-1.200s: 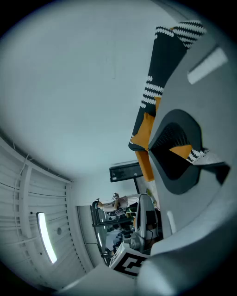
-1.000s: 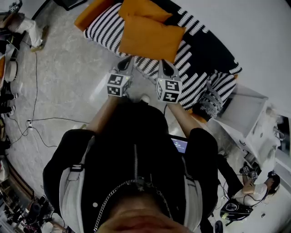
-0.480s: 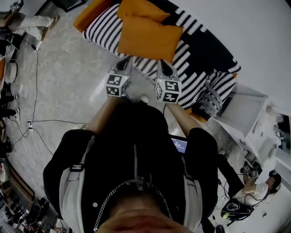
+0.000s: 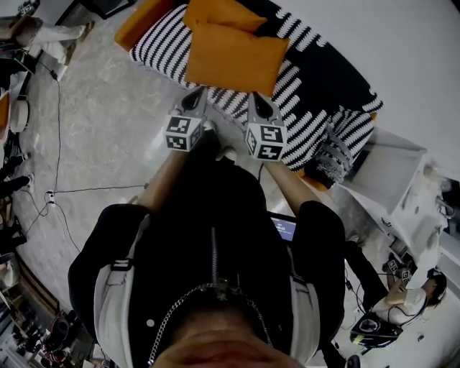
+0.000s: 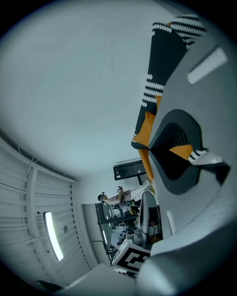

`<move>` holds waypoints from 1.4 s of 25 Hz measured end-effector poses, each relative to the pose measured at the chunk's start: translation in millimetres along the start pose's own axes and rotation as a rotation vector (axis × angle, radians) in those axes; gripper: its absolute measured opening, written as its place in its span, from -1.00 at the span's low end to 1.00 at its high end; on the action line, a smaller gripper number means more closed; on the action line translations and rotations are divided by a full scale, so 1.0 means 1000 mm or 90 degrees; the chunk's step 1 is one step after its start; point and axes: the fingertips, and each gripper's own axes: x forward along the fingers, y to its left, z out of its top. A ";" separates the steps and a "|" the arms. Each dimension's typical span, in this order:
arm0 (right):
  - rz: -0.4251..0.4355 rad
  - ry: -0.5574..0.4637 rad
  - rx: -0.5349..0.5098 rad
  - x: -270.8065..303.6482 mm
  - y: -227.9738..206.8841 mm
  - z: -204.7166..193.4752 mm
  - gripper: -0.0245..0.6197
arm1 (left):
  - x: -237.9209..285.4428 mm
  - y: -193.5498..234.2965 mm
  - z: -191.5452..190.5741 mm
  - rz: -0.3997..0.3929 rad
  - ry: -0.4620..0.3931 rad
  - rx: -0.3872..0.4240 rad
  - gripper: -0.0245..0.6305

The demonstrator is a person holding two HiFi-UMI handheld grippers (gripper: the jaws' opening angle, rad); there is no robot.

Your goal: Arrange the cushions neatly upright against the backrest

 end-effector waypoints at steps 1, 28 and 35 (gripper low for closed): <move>0.001 0.002 0.003 0.002 -0.002 0.000 -0.91 | 0.003 0.001 0.001 0.000 0.001 0.001 -0.90; -0.086 0.061 0.034 0.206 -0.098 0.075 -0.91 | 0.240 0.110 0.053 -0.104 0.040 0.011 -0.90; -0.102 0.094 0.072 0.238 -0.125 0.073 -0.91 | 0.277 0.140 0.046 -0.098 0.071 0.021 -0.90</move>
